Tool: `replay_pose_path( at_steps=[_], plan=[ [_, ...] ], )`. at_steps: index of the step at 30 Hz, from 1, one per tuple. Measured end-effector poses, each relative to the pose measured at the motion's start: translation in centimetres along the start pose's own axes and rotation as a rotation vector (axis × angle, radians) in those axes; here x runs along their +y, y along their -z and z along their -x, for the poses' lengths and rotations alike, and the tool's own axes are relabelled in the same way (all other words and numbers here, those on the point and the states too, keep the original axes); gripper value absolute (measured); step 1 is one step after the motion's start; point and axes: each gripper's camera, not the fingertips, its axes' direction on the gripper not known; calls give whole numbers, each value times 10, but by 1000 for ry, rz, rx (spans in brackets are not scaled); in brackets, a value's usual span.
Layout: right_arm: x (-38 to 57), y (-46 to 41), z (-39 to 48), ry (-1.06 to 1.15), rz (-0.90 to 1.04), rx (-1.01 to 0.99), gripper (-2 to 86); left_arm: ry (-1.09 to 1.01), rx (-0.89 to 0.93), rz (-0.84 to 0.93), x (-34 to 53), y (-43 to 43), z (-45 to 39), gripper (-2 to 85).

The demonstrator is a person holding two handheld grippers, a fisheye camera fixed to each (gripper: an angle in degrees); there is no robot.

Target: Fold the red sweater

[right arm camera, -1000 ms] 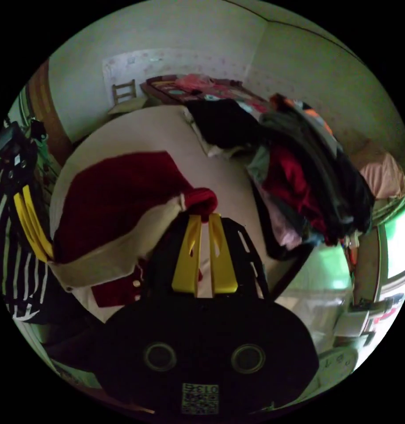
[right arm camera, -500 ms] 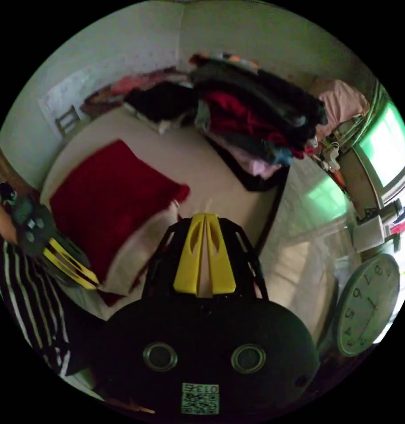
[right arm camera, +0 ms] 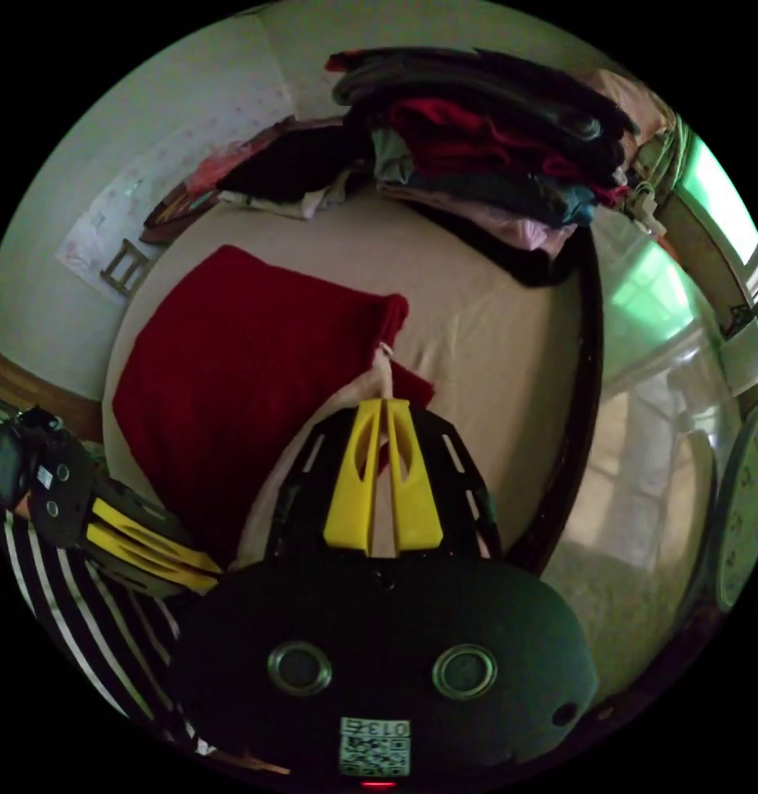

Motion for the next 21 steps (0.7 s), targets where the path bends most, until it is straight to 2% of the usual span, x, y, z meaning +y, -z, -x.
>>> replay_pose_path(
  at_steps=[4,7,10,12,16,18,19,20,21],
  plan=[
    [32,8,-21,-34,31,49,11,-92,-26,10,-25,-3,-15,9],
    [50,-15,-28,-17,110,72,14,-36,47,80,-36,-30,0,14],
    [67,-18,-32,38,101,109,22,87,164,21,-41,-20,17,25],
    [78,-10,-41,10,87,68,32,71,147,-10,-43,-2,13,40],
    [111,18,-65,-89,-54,-8,103,55,17,-225,-27,65,0,83],
    [120,26,-75,-139,-109,-64,131,175,-141,-286,-13,92,11,100],
    [124,29,-79,-168,-145,-96,143,341,-257,-324,0,108,28,116],
    [126,30,-81,-180,-160,-110,146,484,-314,-376,17,119,49,123],
    [128,28,-82,-186,-175,-133,150,537,-313,-390,24,123,59,127]
  ],
)
